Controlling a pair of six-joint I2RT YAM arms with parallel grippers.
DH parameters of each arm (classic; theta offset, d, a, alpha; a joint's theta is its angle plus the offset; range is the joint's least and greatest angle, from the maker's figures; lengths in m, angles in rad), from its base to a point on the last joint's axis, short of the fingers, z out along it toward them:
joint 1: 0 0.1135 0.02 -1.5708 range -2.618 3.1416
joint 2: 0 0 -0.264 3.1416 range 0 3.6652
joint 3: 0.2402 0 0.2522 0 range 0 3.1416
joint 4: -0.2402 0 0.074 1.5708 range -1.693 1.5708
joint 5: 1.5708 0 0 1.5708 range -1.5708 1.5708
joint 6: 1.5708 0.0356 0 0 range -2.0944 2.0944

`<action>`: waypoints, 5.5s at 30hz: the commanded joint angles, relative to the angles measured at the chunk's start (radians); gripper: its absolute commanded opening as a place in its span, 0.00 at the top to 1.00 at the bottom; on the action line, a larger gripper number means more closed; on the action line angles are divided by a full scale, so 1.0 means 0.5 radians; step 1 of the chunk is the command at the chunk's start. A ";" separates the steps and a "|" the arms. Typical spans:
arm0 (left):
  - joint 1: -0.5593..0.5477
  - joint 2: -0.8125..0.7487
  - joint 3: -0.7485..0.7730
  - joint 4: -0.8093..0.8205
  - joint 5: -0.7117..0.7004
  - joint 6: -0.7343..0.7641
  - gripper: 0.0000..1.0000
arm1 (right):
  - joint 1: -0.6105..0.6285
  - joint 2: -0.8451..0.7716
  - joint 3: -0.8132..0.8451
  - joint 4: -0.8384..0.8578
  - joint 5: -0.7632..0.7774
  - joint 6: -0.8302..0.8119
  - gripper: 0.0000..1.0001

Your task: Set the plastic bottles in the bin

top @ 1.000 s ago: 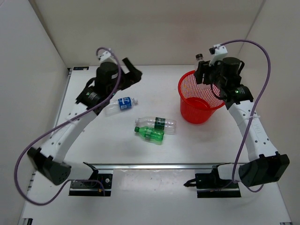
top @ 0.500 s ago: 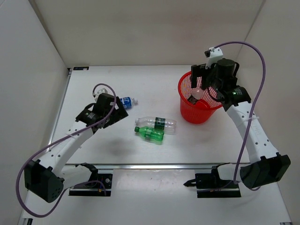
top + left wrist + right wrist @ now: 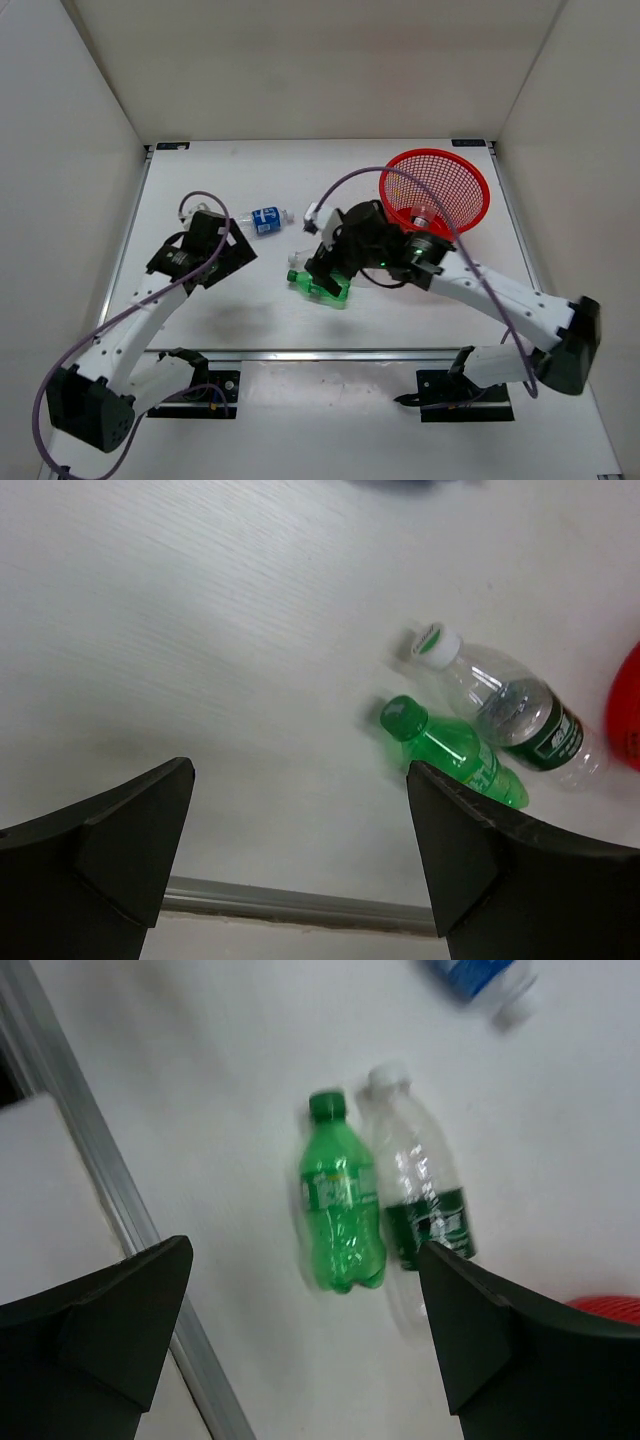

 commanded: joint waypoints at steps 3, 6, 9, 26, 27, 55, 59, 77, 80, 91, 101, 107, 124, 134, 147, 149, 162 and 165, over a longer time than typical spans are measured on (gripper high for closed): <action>0.167 -0.257 0.071 -0.194 -0.178 0.086 0.02 | 0.014 0.289 -0.205 0.058 0.120 -0.007 0.07; 0.188 -0.287 0.105 -0.299 -0.234 0.116 0.01 | -0.029 0.384 -0.319 0.230 0.084 0.008 0.09; 0.213 -0.291 0.105 -0.333 -0.228 0.165 0.02 | -0.053 0.457 -0.380 0.322 0.041 0.009 0.10; 0.262 -0.229 0.145 -0.336 -0.206 0.190 0.02 | 0.201 0.866 -0.605 0.801 0.430 -0.166 0.44; 0.262 -0.229 0.154 -0.333 -0.209 0.187 0.01 | 0.247 0.853 -0.617 0.804 0.500 -0.169 0.49; 0.327 -0.042 0.274 -0.201 -0.099 0.316 0.01 | -1.302 -0.018 0.043 0.575 0.175 0.018 0.01; 0.324 -0.057 0.292 -0.238 -0.114 0.343 0.01 | -1.140 -0.049 0.104 0.477 0.066 -0.049 0.01; 0.351 -0.220 0.151 -0.339 -0.074 0.389 0.01 | -0.477 0.872 -0.098 0.372 -0.134 -0.289 0.03; 0.366 -0.223 0.139 -0.330 -0.071 0.389 0.01 | -0.410 0.912 -0.224 0.479 -0.131 -0.350 0.02; 0.360 -0.119 0.218 -0.287 -0.059 0.420 0.01 | -0.419 0.952 -0.219 0.562 -0.202 -0.169 0.46; 0.321 0.255 0.577 -0.106 0.051 0.809 0.02 | -0.663 0.161 0.089 0.624 0.056 -0.019 0.73; 0.336 0.617 0.877 -0.038 0.192 1.146 0.01 | -1.295 0.010 0.067 0.476 -0.122 0.315 0.70; 0.465 1.424 1.893 -0.185 0.465 1.491 0.01 | -1.480 -0.107 0.364 0.212 -0.005 0.460 0.00; 0.535 1.792 2.089 -0.381 1.027 2.144 0.02 | -1.578 -0.183 0.408 0.224 -0.514 0.515 0.01; 0.483 1.958 1.855 -0.428 1.046 2.574 0.01 | -1.606 -0.168 0.485 0.062 -0.478 0.518 0.01; 0.468 1.937 1.692 -0.379 0.991 2.553 0.01 | -1.618 -0.202 0.436 0.059 -0.487 0.533 0.00; 0.210 1.940 1.577 -0.219 0.457 2.286 0.32 | -1.716 -0.414 0.264 0.123 -0.524 0.567 0.01; 0.149 1.885 1.666 -0.241 0.453 2.181 0.65 | -1.716 -0.459 0.236 0.084 -0.457 0.567 0.01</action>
